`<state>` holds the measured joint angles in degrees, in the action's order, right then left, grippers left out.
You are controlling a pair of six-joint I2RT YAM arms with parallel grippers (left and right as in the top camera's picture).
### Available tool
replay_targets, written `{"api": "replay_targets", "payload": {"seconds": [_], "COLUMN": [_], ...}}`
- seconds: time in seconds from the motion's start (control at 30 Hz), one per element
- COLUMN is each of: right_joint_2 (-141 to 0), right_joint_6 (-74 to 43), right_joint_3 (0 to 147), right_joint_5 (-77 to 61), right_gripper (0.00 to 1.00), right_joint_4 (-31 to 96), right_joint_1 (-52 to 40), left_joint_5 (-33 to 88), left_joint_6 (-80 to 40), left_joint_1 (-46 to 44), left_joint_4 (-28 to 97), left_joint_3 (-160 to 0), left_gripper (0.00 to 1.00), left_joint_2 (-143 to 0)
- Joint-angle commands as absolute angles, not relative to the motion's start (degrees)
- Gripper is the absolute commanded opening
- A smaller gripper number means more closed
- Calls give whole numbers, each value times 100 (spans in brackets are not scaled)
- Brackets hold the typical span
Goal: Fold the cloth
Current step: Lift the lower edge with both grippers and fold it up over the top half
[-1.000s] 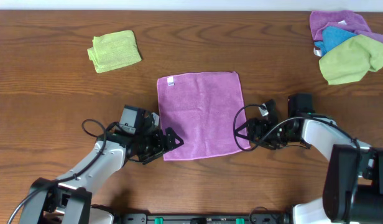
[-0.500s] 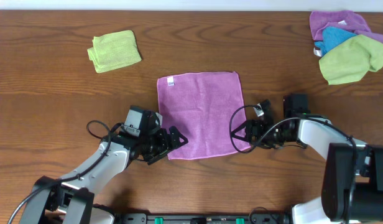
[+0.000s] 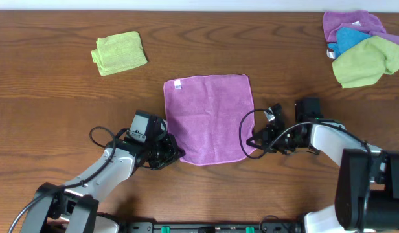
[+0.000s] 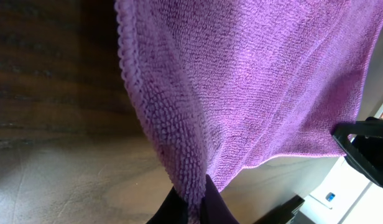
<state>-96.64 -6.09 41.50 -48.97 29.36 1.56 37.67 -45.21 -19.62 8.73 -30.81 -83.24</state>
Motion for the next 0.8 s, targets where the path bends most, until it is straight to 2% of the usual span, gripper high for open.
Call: {"api": "replay_targets", "payload": {"seconds": [0.0, 0.1, 0.4, 0.63, 0.77], "right_joint_2": [-9703, -9703, -9574, -8702, -8333], "right_joint_6": [-679, -679, -696, -1544, -1903], "right_joint_3": [4108, 4108, 4198, 4281, 4281], "right_joint_5": [-4812, -4805, -5240, -4993, -4368], "right_gripper": [1, 2, 2, 2, 2], "right_joint_4": [2958, 3009, 2899, 2303, 2292], "right_joint_1": [106, 108, 121, 379, 327], "left_joint_5": [3712, 3881, 4307, 4335, 4257], "left_joint_6": [-4648, -5148, -4943, -4241, -3767], "left_joint_1": [-1964, -1953, -1887, -1227, -976], "left_joint_4": [923, 1002, 222, 676, 1155], "left_joint_3": [-3026, -3026, -3273, -3981, -4431], "left_gripper": [6, 6, 6, 6, 6], "left_joint_2": [-8372, -8372, -8368, -8370, -8407]}}
